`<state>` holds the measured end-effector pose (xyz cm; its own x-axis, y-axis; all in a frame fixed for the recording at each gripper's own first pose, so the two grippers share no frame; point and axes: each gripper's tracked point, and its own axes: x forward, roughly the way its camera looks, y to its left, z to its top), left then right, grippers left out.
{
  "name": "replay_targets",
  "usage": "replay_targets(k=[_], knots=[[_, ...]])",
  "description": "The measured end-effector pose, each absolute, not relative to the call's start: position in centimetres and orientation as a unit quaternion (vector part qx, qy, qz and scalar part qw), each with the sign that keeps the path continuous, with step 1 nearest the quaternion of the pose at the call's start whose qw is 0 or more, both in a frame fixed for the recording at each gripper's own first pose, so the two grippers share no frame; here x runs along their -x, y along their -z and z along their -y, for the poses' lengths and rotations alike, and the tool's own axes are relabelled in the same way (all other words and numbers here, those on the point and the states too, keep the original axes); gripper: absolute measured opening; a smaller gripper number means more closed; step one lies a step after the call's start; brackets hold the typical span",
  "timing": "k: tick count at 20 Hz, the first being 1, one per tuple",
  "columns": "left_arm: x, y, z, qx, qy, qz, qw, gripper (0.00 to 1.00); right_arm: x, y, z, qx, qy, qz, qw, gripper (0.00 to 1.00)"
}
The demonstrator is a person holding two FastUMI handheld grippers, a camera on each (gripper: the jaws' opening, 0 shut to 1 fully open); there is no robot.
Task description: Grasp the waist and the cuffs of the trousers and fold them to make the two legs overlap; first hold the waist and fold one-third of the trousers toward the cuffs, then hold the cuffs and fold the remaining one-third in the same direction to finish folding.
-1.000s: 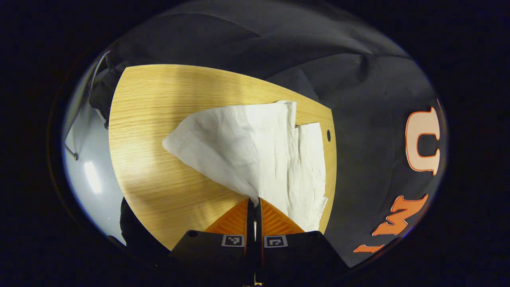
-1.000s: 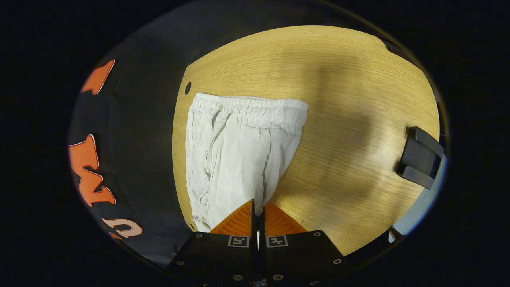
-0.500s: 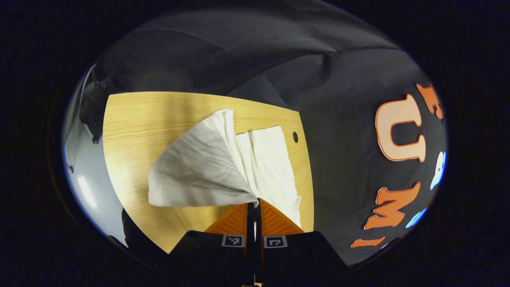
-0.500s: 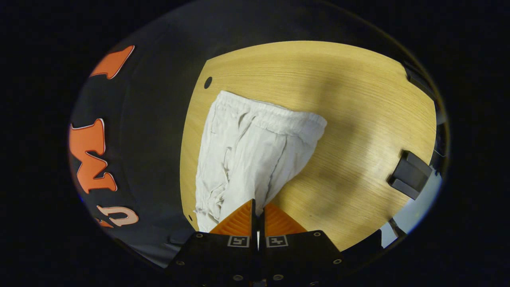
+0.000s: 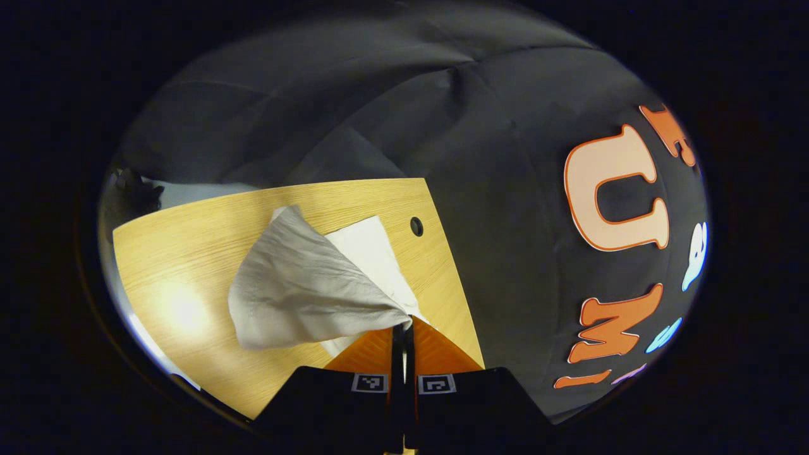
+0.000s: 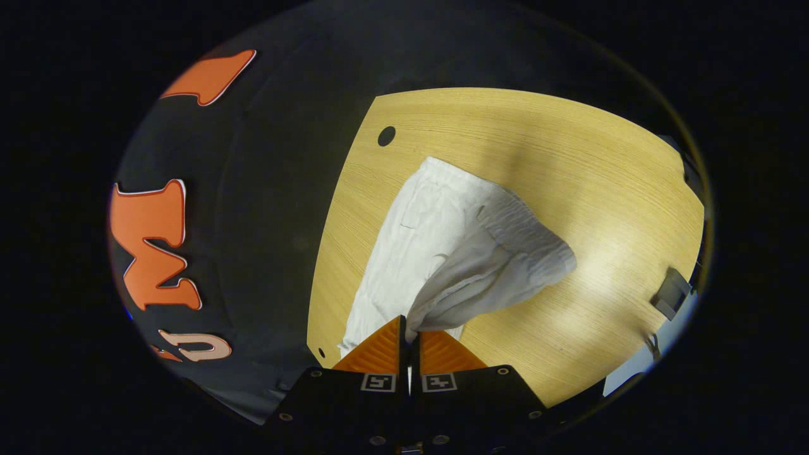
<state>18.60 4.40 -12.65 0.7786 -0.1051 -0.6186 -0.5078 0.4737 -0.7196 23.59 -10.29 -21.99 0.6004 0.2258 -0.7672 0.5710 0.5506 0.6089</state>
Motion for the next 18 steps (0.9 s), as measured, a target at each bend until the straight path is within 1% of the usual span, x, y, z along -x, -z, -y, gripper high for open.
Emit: replay_targets(k=[4,7,9,13,14,15,16,17,18], knots=[[-25.8,13.3,-4.0,0.486,-0.11,-0.321,0.805,0.04,-29.5,23.0,9.2,-0.459,0.127,-0.435,0.764,0.01],[-30.9,15.1,-4.0,0.472,-0.107,-0.336,0.808,0.04,-34.3,24.5,8.8,-0.462,0.134,-0.434,0.762,0.0],[-33.2,16.6,-3.7,0.467,-0.104,-0.354,0.804,0.04,-37.0,26.0,8.9,-0.462,0.141,-0.435,0.76,0.01],[-36.5,20.8,-3.3,0.439,-0.115,-0.395,0.798,0.04,-39.3,28.7,9.3,-0.475,0.159,-0.44,0.745,0.02],[-36.7,21.7,-3.2,0.432,-0.117,-0.402,0.799,0.07,-39.7,29.4,8.9,-0.473,0.158,-0.442,0.746,0.15],[-37.2,22.2,-3.3,0.428,-0.118,-0.402,0.801,0.23,-39.7,29.6,8.8,-0.468,0.156,-0.443,0.749,0.22],[-37.3,22.6,-3.7,0.416,-0.125,-0.406,0.804,0.42,-39.7,29.5,8.6,-0.466,0.151,-0.441,0.752,0.48],[-37.2,22.8,-4.3,0.398,-0.131,-0.41,0.81,0.6,-39.6,29.0,8.6,-0.464,0.146,-0.439,0.755,0.51],[-37.3,23.0,-4.8,0.379,-0.137,-0.413,0.816,0.79,-39.7,28.5,8.7,-0.46,0.142,-0.436,0.76,0.76]])
